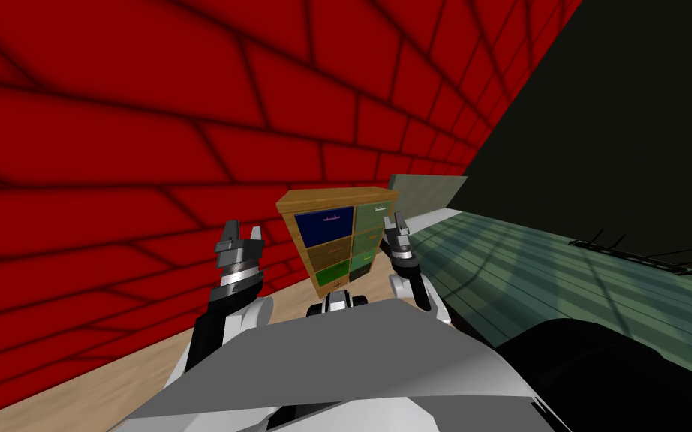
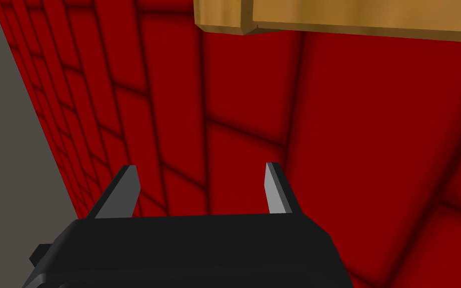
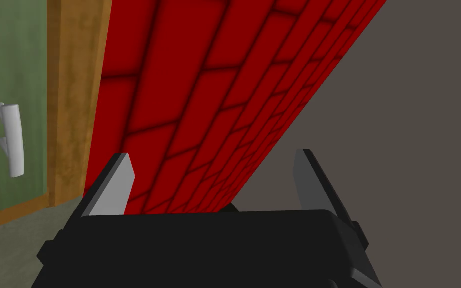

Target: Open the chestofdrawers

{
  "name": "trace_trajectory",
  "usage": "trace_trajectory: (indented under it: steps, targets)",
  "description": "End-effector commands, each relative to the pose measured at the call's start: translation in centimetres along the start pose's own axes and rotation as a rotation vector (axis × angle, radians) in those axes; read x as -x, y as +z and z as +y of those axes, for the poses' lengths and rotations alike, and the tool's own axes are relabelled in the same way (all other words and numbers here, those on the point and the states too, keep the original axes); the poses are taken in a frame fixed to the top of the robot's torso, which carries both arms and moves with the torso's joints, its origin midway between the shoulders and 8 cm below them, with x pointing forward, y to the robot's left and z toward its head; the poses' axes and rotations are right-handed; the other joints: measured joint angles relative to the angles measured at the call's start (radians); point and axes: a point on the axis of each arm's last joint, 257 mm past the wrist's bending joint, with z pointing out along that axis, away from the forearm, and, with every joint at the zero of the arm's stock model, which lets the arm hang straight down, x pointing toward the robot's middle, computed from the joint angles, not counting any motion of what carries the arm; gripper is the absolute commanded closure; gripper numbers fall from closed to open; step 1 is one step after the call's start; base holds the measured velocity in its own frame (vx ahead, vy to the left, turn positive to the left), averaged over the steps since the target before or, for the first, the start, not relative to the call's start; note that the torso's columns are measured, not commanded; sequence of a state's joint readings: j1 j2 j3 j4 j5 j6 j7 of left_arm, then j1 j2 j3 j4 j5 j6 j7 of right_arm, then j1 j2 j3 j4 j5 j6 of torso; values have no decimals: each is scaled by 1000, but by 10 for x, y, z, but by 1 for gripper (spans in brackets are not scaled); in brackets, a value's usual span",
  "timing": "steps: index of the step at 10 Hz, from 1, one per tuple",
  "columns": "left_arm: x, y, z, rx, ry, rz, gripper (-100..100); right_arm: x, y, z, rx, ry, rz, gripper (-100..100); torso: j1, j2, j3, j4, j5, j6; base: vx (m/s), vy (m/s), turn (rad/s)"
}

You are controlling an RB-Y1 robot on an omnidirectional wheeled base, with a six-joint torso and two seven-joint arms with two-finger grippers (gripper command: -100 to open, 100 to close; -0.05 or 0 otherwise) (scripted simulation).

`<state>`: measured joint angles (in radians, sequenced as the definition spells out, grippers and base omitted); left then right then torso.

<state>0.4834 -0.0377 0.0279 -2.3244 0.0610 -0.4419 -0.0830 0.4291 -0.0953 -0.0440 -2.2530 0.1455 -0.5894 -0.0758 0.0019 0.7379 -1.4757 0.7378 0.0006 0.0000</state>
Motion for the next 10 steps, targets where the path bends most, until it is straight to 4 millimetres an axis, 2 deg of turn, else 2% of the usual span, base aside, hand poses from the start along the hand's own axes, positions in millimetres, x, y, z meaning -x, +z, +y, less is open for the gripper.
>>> trace_trajectory:
  steps: [1, 6, 7, 8, 10]
  targets:
    - [0, 0, 0, 0, 0, 0, 0, -10, -1, -7, 4, -81, 39, -100, -2, 0, 0, 0, -1, 0, -12, 36, -38]
    - [0, 0, 0, 0, 0, 0, 0, -35, -4, -23, 18, -243, 116, -100, -2, 0, 0, 0, -1, 0, -14, 49, -42]
    - [0, 0, 0, 0, 0, 0, 0, -35, -4, -23, 20, -271, 116, -100, -2, 1, 0, 0, -1, 0, -14, 46, -31]
    - [0, 0, 0, 0, 0, 0, 0, -44, -6, -29, 26, -307, 144, -100, -2, 0, 0, 0, -1, 0, -10, 50, -45]
    - [0, 0, 0, 0, 0, 0, 0, -44, -6, -29, 29, -344, 144, -100, -2, 0, -1, 0, -1, 0, -8, 35, -21]
